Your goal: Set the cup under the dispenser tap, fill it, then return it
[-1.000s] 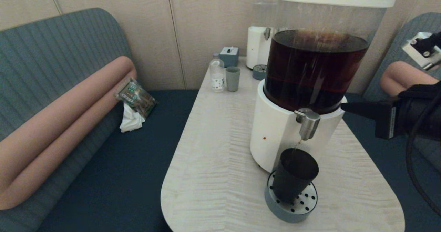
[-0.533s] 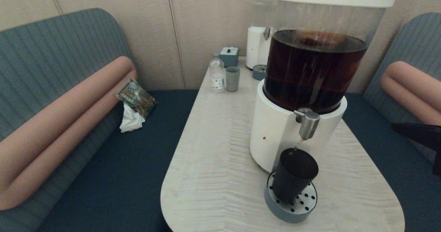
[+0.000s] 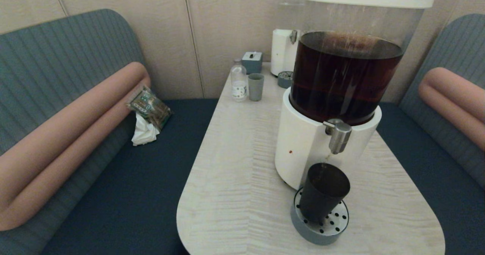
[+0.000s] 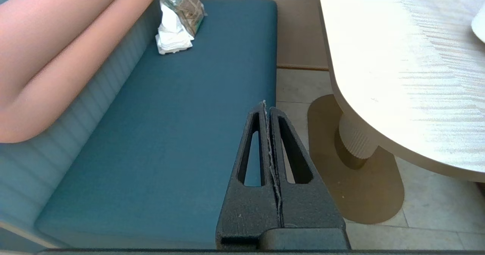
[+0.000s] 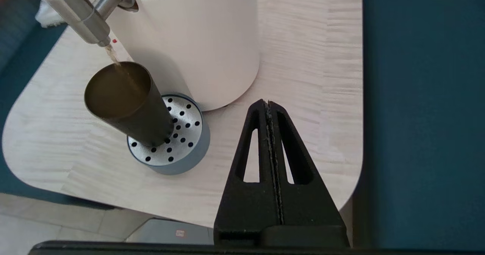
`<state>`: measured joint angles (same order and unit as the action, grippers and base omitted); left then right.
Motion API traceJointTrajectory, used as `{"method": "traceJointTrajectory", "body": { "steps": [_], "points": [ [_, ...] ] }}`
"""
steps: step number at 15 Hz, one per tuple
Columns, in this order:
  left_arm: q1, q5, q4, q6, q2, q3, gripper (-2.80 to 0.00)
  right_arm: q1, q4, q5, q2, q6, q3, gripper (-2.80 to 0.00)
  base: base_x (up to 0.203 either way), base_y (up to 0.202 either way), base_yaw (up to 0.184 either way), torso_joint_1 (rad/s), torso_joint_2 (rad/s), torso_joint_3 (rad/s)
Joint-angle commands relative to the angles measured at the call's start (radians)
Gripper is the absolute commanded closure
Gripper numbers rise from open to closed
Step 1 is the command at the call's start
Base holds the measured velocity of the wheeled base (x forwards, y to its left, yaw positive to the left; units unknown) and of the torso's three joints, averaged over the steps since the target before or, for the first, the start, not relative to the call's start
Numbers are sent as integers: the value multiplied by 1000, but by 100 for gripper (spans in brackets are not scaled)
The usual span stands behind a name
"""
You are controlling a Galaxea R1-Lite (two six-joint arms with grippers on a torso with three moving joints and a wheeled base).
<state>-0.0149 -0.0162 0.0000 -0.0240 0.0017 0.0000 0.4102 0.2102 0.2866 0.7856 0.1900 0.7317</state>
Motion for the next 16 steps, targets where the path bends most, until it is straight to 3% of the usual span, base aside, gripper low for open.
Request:
{"method": "traceJointTrajectory", "body": {
  "steps": [1,7,11,13,16],
  "points": [
    [0,0,0,-1,0,2,0,-12,0,-18,-69,4,-27,0,0,0,0,0,0,0],
    [0,0,0,-1,1,1,0,-77,1,-88,-233,67,-80,0,0,0,0,0,0,0],
    [0,-1,0,-1,0,0,0,-215,2,-161,-365,87,-145,0,0,0,0,0,0,0],
    [0,-1,0,-1,0,1,0,-240,34,-203,-441,104,-168,0,0,0,0,0,0,0],
    [0,-1,0,-1,1,2,0,-275,80,-189,-506,138,-193,0,0,0,0,0,0,0]
  ]
}}
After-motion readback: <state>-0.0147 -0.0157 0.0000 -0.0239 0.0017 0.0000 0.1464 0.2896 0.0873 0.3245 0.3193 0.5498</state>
